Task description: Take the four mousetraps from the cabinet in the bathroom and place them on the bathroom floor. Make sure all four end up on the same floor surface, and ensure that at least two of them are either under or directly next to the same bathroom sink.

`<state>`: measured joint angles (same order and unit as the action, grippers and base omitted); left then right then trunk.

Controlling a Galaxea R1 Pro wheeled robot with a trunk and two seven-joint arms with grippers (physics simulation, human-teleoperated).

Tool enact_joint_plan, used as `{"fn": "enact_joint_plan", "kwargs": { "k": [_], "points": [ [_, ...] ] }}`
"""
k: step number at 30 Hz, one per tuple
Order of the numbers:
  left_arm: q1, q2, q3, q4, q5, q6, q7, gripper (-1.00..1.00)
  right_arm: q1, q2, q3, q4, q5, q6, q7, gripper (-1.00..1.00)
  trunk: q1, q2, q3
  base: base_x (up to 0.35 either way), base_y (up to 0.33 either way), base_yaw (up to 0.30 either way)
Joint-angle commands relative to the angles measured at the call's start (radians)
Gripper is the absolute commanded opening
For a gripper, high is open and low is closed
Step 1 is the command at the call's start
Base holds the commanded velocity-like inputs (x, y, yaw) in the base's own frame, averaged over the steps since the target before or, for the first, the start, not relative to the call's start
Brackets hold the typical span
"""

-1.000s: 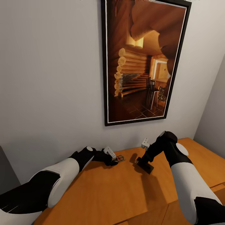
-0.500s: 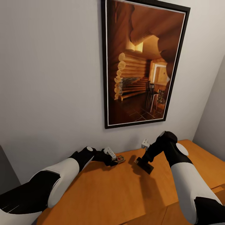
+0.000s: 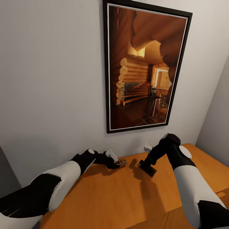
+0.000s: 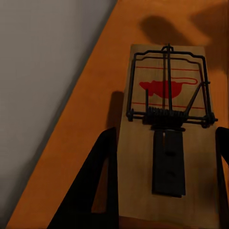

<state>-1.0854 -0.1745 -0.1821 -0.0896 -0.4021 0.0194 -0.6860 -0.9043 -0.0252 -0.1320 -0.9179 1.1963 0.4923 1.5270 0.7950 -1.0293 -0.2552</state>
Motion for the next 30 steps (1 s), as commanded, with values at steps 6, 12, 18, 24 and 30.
{"fn": "enact_joint_plan", "kwargs": {
  "k": [6, 12, 18, 24, 30],
  "points": [
    [-0.001, 0.000, -0.008, -0.001, 0.002, 0.001, -0.001, -1.00, -0.001, 0.001, -0.001, -0.001, 0.005, 0.011, 0.007, -1.00, -0.023, 0.041, 0.017, -0.151, -0.091, 0.000],
    [-0.001, 0.000, -0.009, -0.001, 0.002, 0.001, -0.001, -1.00, -0.001, 0.001, -0.001, -0.001, 0.005, 0.011, 0.007, -1.00, -0.046, 0.083, 0.036, -0.257, -0.193, 0.000],
    [-0.001, 0.000, -0.009, -0.002, 0.002, 0.001, -0.001, -1.00, -0.001, 0.001, -0.001, -0.001, 0.005, 0.011, 0.007, -1.00, -0.069, 0.125, 0.055, -0.142, -0.108, 0.000],
    [-0.001, 0.000, -0.009, -0.002, 0.002, 0.001, 0.000, -1.00, -0.001, 0.001, -0.001, -0.001, 0.005, 0.011, 0.007, -1.00, -0.092, 0.167, 0.074, -0.016, -0.012, 0.000],
    [-0.001, 0.000, -0.009, -0.002, 0.002, 0.001, 0.000, -1.00, -0.001, 0.000, -0.001, -0.001, 0.005, 0.011, 0.007, -1.00, -0.115, 0.209, 0.093, -0.002, -0.015, 0.000]
  ]
}}
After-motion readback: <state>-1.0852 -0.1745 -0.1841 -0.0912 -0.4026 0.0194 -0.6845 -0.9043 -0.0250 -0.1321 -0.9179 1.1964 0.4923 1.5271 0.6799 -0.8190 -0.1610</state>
